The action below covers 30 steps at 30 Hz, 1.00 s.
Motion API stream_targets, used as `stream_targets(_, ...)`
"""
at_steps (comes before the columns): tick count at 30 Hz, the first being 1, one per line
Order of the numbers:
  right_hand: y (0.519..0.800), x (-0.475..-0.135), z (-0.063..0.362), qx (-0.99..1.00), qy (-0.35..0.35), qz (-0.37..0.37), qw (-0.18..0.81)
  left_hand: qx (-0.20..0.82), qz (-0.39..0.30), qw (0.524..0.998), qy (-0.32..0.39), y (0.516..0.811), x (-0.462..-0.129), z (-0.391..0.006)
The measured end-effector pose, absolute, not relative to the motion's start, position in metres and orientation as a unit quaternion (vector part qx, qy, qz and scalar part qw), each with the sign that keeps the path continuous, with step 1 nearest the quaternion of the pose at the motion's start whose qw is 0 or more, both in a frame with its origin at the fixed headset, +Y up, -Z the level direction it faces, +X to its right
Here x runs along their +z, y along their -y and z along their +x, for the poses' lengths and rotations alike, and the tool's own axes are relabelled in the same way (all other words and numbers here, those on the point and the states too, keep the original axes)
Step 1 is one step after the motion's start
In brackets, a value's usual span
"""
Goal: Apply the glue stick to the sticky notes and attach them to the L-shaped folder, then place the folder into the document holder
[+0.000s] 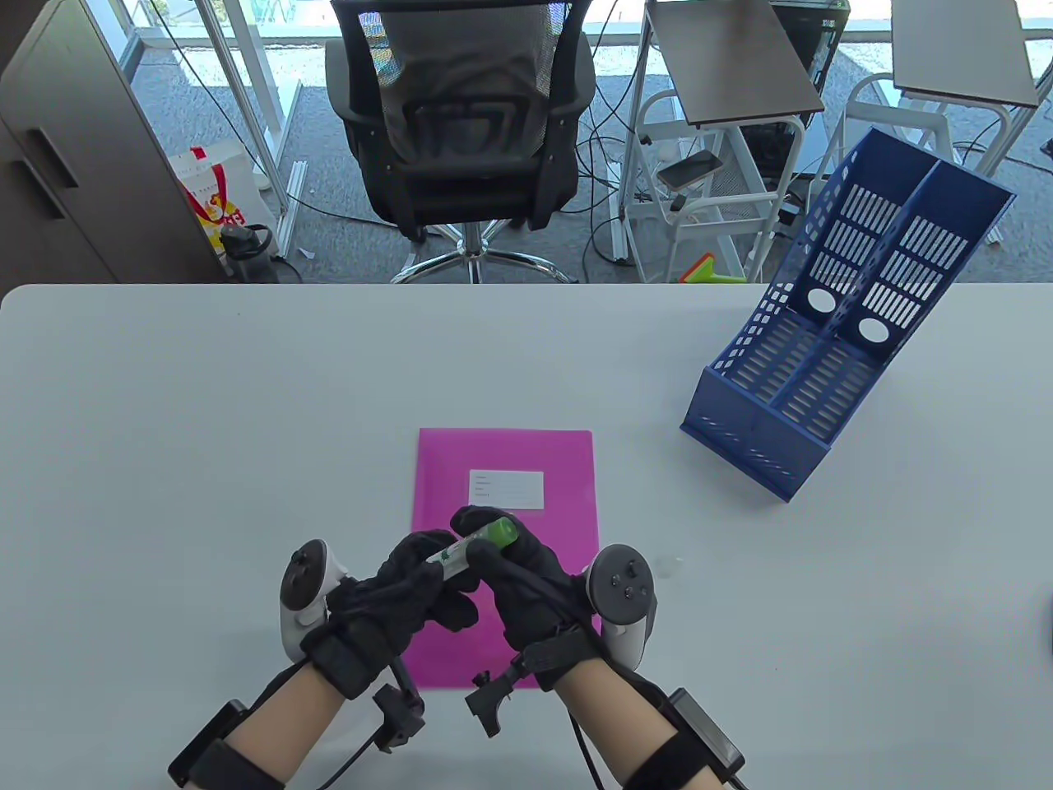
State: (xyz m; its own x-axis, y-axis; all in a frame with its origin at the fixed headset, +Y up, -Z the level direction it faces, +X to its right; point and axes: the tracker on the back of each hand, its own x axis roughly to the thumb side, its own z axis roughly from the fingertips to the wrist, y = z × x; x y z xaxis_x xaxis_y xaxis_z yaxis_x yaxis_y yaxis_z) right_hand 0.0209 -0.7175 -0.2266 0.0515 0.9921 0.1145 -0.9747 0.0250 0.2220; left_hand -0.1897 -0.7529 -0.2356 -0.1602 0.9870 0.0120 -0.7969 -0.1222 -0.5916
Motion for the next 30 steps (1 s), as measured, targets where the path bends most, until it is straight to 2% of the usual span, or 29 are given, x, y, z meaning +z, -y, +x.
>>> stream_targets(3,0.716,-0.225,0.022,0.712,-0.019,0.134,0.689,0.724,-0.185,0.627,0.22,0.753,-0.236,-0.19)
stream_targets(7,0.717,-0.225,0.019,0.696,-0.033,0.129,0.706,0.713,-0.172,0.645,0.213,0.751,-0.235,-0.192)
stream_targets(11,0.717,-0.225,0.018,0.685,-0.042,0.131,0.716,0.747,-0.212,0.595,0.207,0.758,-0.234,-0.188)
stream_targets(17,0.719,-0.227,0.021,0.688,-0.035,0.12,0.715,0.744,-0.222,0.593,0.214,0.76,-0.235,-0.187)
stream_targets(21,0.719,-0.227,0.019,0.686,-0.041,0.123,0.716,0.732,-0.182,0.623,0.207,0.755,-0.236,-0.192)
stream_targets(25,0.72,-0.226,0.018,0.685,-0.044,0.122,0.717,0.715,-0.178,0.646,0.199,0.754,-0.235,-0.193)
stream_targets(30,0.718,-0.225,0.015,0.684,-0.048,0.131,0.716,0.751,-0.211,0.6,0.178,0.761,-0.234,-0.19)
